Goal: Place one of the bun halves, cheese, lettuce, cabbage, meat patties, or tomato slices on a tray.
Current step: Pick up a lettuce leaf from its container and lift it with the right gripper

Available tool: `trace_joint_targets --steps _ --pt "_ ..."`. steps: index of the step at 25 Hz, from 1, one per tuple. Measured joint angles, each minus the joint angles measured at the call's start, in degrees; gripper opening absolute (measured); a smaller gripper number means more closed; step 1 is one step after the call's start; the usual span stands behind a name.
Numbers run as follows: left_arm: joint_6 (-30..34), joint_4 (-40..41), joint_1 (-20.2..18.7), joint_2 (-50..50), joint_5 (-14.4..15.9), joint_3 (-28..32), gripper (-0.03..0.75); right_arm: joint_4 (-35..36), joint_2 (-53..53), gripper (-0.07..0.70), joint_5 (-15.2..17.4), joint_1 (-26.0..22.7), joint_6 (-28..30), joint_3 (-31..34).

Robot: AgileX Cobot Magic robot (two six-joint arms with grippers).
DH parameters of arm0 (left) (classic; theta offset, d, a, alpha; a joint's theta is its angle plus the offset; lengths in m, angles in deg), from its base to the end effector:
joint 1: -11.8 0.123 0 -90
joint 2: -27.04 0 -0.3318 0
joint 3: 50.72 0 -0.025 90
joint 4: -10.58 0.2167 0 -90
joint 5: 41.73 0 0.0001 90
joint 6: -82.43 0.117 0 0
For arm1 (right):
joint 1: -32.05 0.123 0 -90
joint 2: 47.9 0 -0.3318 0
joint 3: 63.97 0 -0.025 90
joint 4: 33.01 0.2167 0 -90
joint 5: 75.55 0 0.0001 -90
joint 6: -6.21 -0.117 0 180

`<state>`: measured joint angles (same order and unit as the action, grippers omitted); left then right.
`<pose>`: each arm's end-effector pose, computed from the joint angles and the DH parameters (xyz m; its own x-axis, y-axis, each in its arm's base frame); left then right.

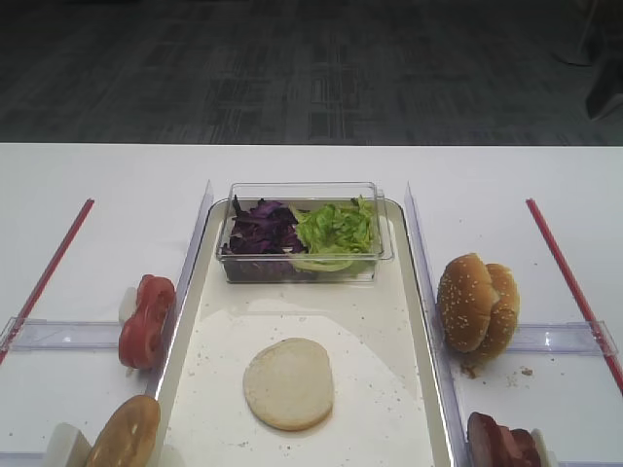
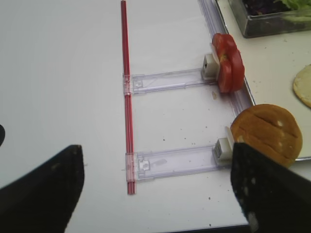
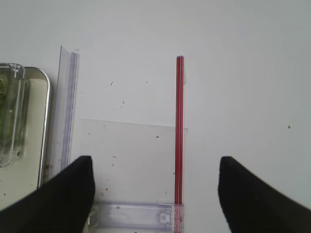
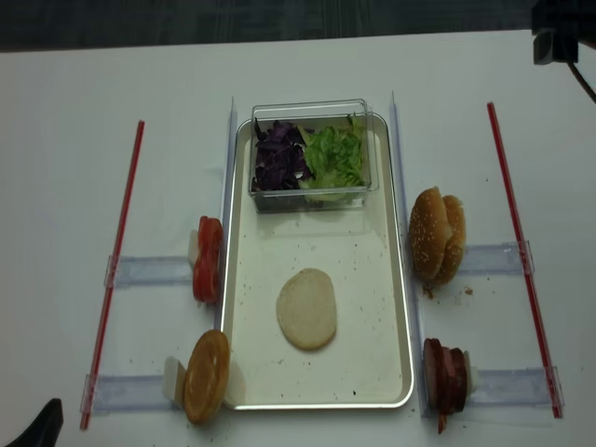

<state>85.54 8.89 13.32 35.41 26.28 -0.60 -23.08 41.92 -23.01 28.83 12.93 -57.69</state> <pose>-0.0625 -0.0049 0.2362 -0.5941 0.0275 -0.8039 0.0212 0.9996 0.0185 0.2785 0.0004 0.3581 -0.8485 0.0366 -0.5279 -0.0258 0.9935 0.1105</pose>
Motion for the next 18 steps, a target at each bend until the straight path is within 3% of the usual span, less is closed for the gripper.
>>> trace_joint_targets --steps 10,18 --pt "0.0 0.0 0.0 0.0 0.0 0.0 0.566 2.7 16.9 0.552 -0.1 0.0 2.4 -8.8" --pt "0.0 0.0 0.0 0.0 0.0 0.0 0.566 4.0 24.5 0.552 0.0 0.0 4.2 -11.0"
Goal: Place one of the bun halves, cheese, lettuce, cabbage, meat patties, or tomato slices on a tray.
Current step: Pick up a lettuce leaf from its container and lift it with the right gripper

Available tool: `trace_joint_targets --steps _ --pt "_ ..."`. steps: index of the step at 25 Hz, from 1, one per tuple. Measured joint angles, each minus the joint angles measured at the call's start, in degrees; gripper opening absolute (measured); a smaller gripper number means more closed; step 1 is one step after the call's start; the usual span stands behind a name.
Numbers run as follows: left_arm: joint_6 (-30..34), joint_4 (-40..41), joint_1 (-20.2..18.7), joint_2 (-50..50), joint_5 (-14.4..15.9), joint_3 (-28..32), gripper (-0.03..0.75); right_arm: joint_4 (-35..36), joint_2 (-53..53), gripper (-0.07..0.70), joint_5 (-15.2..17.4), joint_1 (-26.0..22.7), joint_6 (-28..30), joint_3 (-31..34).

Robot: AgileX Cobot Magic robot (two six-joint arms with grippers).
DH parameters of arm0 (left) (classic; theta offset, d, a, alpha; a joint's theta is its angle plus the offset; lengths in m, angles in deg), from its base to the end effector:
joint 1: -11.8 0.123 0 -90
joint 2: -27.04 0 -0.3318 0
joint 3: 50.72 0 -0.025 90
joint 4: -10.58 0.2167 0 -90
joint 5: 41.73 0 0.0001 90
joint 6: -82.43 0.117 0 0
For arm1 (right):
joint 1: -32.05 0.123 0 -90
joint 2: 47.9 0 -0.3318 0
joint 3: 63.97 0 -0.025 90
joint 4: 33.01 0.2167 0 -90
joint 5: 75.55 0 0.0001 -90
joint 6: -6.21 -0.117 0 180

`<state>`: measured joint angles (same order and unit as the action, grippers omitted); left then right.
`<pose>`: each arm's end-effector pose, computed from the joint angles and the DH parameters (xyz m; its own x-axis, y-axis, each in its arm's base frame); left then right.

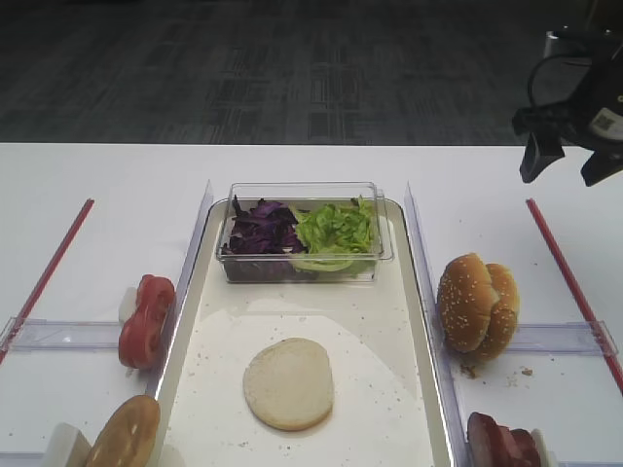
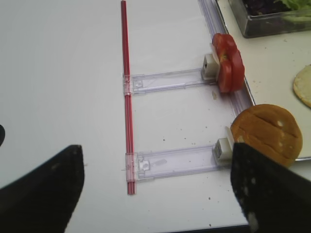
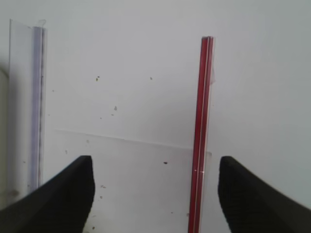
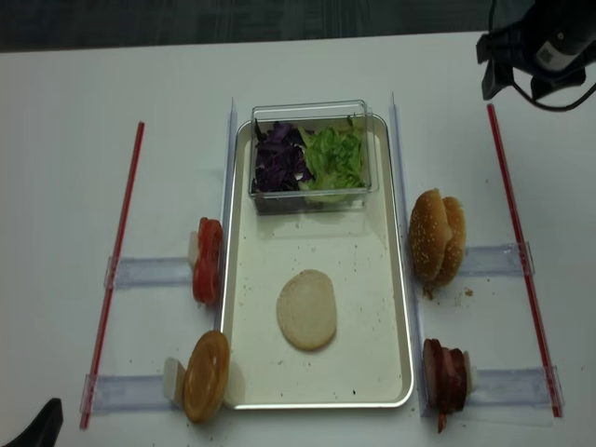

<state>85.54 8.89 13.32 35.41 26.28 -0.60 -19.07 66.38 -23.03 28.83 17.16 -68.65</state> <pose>-0.0625 -0.0049 0.2362 -0.5941 0.0275 -0.8039 0.0212 0.9996 0.0185 0.3864 0.0007 0.2675 -0.9446 0.0126 -0.3280 -0.0450 0.9848 0.1677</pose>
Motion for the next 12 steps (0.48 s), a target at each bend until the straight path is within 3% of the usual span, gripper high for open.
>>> trace_joint_targets --steps 12 --pt "0.0 0.0 0.0 0.0 0.0 0.0 0.565 0.0 2.9 0.552 0.2 0.0 0.7 -0.1"
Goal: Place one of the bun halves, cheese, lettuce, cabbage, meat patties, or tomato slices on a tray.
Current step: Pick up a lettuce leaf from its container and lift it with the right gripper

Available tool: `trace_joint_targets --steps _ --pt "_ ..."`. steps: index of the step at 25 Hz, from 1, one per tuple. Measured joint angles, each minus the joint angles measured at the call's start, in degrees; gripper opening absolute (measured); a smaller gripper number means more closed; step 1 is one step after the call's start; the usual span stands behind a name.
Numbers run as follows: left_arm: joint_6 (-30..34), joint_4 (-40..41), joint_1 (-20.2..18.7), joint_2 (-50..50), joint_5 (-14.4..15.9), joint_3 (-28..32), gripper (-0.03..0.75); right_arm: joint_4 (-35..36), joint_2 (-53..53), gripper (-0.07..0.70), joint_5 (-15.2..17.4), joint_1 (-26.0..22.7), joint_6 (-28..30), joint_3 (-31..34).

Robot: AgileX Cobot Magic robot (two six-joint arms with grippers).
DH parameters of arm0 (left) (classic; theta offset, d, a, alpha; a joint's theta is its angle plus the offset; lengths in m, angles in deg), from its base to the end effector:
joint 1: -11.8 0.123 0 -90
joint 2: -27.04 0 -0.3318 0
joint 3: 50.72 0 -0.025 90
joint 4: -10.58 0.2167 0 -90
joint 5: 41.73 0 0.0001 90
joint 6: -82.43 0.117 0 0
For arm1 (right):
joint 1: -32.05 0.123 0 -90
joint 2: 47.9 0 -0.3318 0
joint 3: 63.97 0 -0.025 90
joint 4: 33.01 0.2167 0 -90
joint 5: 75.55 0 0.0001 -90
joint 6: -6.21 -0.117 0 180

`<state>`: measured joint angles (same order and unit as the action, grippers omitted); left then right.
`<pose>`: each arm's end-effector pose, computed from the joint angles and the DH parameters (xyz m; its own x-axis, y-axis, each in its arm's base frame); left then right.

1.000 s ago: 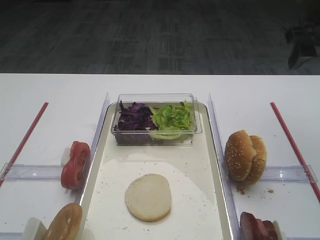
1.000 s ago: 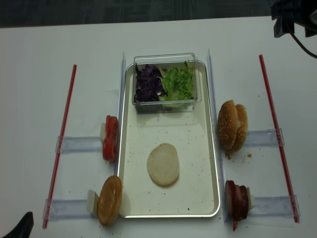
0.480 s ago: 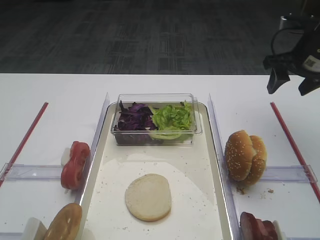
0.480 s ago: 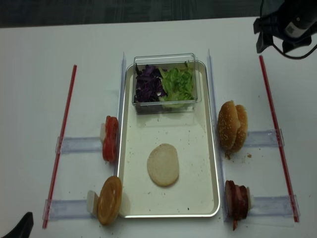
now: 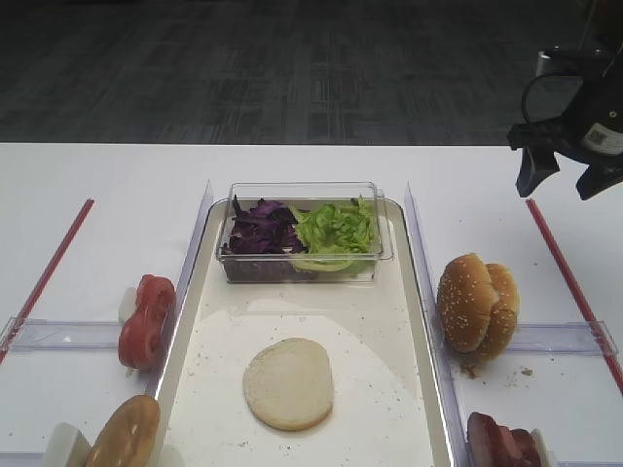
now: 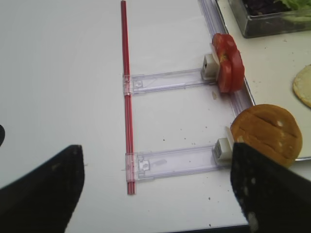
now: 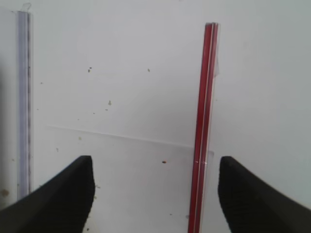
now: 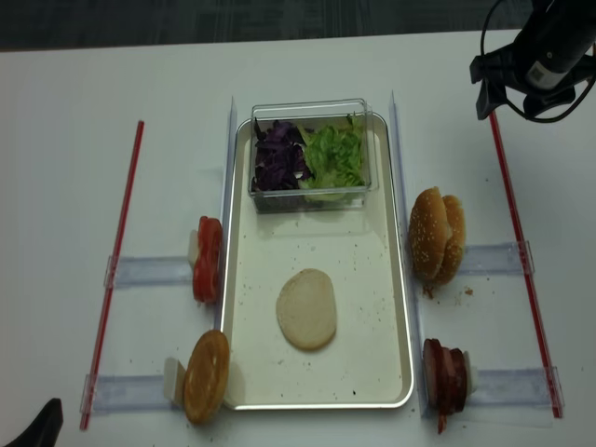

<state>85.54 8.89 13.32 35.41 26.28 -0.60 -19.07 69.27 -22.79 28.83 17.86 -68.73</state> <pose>-0.0625 -0.0049 0.2362 -0.5941 0.0275 -0.8039 0.0212 0.9996 0.0185 0.3929 0.0004 0.2481 -0.9601 0.0007 -0.2795 -0.0487 0.9843 0.1698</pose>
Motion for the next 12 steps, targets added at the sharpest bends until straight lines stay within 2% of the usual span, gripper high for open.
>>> trace_joint_targets --steps 12 --pt "0.0 0.0 0.0 0.0 0.0 0.0 0.565 0.0 0.0 0.543 -0.1 0.0 0.2 0.0"
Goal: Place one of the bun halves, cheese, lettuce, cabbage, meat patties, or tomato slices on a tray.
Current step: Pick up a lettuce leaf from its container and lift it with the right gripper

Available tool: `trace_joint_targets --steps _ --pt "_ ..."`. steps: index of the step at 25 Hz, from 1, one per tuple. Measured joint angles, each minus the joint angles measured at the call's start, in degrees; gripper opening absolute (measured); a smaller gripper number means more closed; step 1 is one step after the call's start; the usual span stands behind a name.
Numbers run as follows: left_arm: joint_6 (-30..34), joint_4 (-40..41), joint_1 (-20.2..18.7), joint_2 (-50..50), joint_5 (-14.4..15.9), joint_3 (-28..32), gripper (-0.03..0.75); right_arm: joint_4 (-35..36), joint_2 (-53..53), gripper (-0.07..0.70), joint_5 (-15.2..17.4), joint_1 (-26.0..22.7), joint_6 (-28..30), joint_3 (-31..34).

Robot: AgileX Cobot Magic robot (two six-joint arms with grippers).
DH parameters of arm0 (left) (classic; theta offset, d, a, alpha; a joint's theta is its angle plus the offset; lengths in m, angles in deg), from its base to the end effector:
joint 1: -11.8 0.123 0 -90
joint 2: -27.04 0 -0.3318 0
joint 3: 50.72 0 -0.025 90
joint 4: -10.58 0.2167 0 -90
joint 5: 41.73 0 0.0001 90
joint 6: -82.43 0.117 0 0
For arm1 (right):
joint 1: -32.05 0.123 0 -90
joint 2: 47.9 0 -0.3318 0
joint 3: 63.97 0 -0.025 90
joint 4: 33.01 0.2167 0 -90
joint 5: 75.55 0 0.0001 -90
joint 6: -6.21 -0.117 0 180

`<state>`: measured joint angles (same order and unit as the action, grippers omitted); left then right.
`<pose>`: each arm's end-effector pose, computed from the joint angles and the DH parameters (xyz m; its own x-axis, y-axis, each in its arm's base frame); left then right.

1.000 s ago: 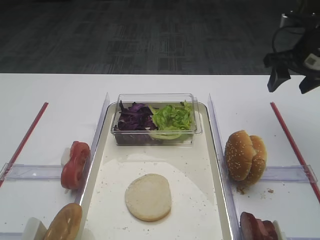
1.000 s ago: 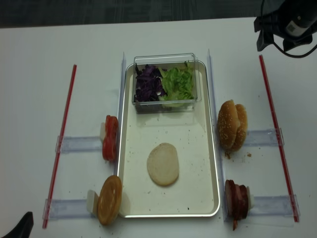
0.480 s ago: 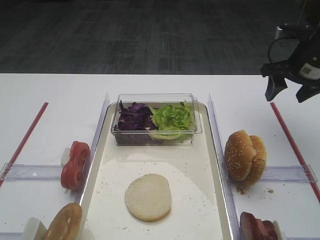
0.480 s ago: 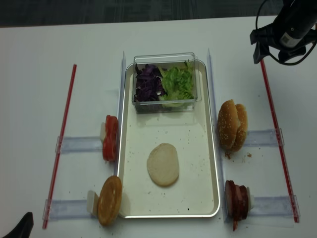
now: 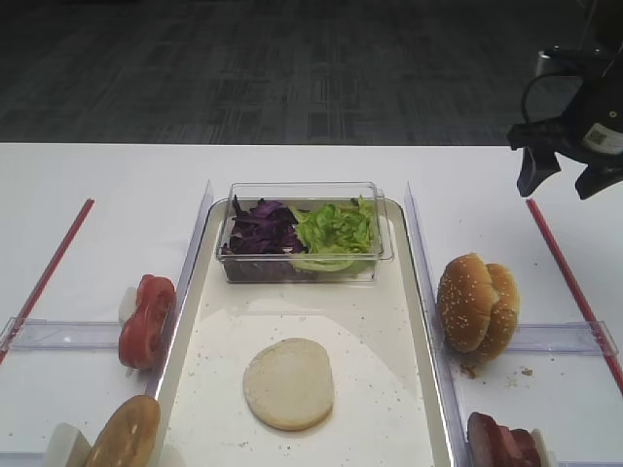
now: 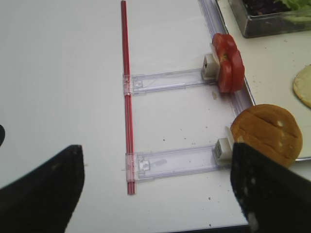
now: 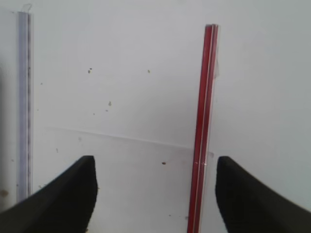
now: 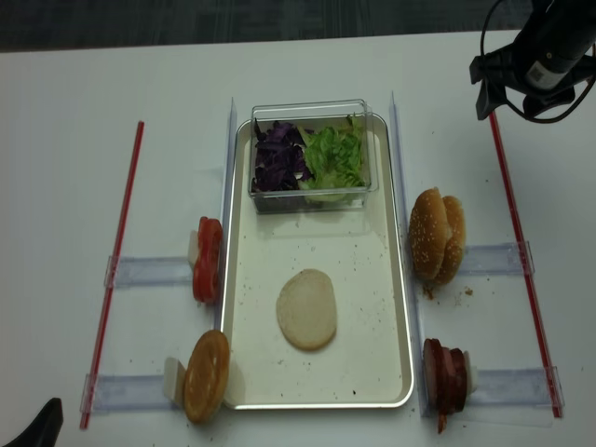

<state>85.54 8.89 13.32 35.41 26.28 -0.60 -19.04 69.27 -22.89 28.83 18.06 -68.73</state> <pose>-0.0625 -0.0049 0.2362 -0.5941 0.0275 -0.8039 0.0212 0.9996 0.0185 0.3931 0.0004 0.2482 -0.9595 -0.0021 -0.2817 -0.0517 0.9843 0.1689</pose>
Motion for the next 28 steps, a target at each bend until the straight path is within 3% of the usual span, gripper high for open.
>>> trace_joint_targets --steps 6,13,28 --pt "0.0 0.0 0.0 0.0 0.0 0.0 0.565 0.7 0.0 0.46 0.3 0.0 1.6 0.0" --pt "0.0 0.0 0.0 0.0 0.0 0.0 0.565 3.3 0.0 0.452 1.3 1.3 2.4 -0.4" --pt "0.0 0.0 0.0 0.0 0.0 0.0 0.565 0.1 0.2 0.452 3.3 16.6 2.8 -6.7"
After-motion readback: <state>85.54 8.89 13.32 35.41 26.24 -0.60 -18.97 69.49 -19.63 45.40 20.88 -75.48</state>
